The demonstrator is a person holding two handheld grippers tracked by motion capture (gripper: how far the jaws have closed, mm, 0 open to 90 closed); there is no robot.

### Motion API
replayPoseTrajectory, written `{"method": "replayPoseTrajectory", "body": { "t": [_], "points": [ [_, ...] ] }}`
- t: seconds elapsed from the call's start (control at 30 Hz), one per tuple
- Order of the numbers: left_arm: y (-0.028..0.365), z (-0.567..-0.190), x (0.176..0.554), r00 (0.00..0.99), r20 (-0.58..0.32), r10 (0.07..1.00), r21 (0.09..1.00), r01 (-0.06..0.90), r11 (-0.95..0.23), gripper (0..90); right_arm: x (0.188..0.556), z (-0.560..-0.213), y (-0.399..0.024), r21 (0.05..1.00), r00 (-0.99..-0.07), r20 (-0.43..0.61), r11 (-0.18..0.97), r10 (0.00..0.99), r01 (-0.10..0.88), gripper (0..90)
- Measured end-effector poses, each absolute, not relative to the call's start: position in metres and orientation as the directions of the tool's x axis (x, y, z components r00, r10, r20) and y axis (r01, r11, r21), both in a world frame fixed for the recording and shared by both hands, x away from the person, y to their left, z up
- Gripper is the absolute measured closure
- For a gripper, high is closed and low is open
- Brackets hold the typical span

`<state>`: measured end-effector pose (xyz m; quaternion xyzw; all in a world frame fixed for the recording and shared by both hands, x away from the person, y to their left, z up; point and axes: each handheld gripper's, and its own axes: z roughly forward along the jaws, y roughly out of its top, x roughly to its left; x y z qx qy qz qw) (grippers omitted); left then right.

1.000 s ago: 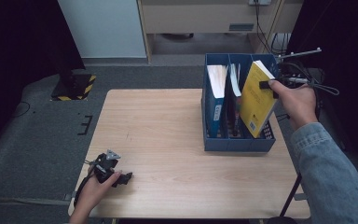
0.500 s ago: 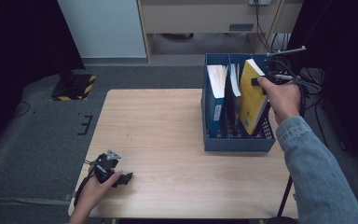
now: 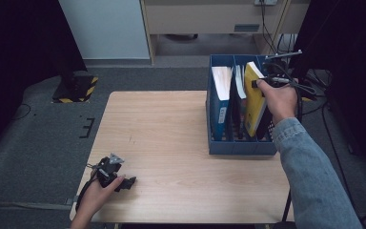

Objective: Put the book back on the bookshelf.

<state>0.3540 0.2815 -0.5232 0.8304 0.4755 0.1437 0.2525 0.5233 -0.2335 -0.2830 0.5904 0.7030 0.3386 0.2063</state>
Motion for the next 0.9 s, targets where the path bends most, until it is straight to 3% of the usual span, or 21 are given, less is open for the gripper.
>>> {"method": "replayPoseTrajectory", "body": {
  "t": [0.9],
  "points": [
    [0.282, -0.524, 0.353, 0.505, -0.002, 0.863, 0.563, 0.714, -0.416, 0.0, 0.537, -0.309, -0.222, 0.722, -0.202, 0.098, 0.070, 0.974, 0.689, 73.3]
  ]
}}
